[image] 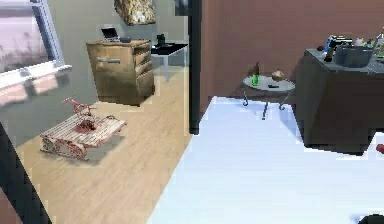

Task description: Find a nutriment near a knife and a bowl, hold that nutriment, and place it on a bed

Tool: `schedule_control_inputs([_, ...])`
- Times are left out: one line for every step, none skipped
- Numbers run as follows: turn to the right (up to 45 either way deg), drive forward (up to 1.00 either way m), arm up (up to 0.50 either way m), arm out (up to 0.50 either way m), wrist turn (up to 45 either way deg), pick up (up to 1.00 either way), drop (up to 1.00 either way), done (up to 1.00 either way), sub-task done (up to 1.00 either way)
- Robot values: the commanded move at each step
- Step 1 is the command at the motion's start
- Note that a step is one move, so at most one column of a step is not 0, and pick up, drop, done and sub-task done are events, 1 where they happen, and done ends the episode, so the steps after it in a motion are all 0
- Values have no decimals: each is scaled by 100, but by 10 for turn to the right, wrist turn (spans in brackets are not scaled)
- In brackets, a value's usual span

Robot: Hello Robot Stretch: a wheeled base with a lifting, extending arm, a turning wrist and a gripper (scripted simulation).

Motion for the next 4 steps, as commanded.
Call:
schedule_control_inputs([150, 0, 0, 0, 0, 0, 0, 0, 0])
schedule_control_inputs([0, 70, 0, 0, 0, 0, 0, 0, 0])
schedule_control_inputs([450, 0, 0, 0, 0, 0, 0, 0, 0])
schedule_control_inputs([180, 0, 0, 0, 0, 0, 0, 0, 0])
